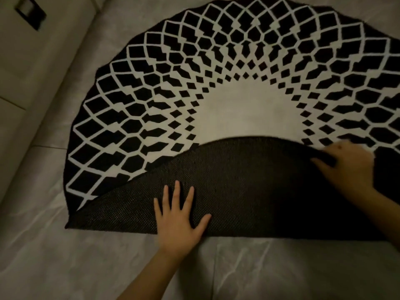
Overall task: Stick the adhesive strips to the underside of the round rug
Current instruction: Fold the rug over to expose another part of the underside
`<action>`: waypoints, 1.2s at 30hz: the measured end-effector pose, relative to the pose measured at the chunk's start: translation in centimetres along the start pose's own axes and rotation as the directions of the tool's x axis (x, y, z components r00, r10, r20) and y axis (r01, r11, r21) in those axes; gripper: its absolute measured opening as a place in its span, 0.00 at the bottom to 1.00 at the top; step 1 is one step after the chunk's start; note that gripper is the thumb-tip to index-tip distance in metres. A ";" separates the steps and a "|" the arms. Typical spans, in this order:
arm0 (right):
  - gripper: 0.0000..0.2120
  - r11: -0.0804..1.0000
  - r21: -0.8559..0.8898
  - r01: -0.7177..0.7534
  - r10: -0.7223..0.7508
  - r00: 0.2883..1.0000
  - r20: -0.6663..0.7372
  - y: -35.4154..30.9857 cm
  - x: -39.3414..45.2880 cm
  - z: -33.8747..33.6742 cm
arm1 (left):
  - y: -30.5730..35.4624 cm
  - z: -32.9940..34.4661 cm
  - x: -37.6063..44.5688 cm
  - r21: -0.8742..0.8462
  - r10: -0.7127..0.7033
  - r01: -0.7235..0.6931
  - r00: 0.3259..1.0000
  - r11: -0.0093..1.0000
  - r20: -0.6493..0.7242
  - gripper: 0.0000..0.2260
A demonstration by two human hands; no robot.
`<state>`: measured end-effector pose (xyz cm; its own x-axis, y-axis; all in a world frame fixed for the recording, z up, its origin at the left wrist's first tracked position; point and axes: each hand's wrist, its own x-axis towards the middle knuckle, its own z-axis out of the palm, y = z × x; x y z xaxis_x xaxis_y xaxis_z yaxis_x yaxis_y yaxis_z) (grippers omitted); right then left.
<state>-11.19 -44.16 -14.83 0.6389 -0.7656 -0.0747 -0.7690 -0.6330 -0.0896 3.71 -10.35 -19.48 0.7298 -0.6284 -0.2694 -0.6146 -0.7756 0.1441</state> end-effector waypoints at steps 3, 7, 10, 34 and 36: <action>0.13 0.993 0.111 -0.041 0.064 0.977 -0.205 -3.7 4.5 -2.1 | 0.0 -1.2 1.3 -0.030 0.032 -0.038 0.984 0.999 -0.173 0.34; 0.24 0.916 0.393 -0.077 0.250 0.877 -0.410 -7.0 8.1 -4.1 | 0.5 -1.3 3.4 0.010 0.077 -0.077 0.969 0.997 -0.235 0.33; 0.28 0.946 0.322 -0.040 0.131 0.955 -0.265 -7.1 7.5 -3.1 | 0.6 -0.8 5.3 0.067 -0.048 0.052 0.997 0.996 -0.065 0.37; 0.11 0.942 -0.047 -0.331 0.332 0.943 0.012 7.4 -0.3 5.2 | 0.6 0.4 6.9 0.124 -0.174 0.152 0.966 0.981 0.194 0.44; 0.14 0.955 -0.021 -0.296 0.296 0.955 -0.016 7.4 -0.7 5.5 | 0.7 0.6 6.9 0.124 -0.172 0.151 0.968 0.981 0.181 0.45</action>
<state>-17.23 -47.69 -20.88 0.3824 -0.9203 -0.0821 -0.9240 -0.3801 -0.0423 8.16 -15.22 -21.77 0.7583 -0.4639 -0.4580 -0.5295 -0.8482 -0.0174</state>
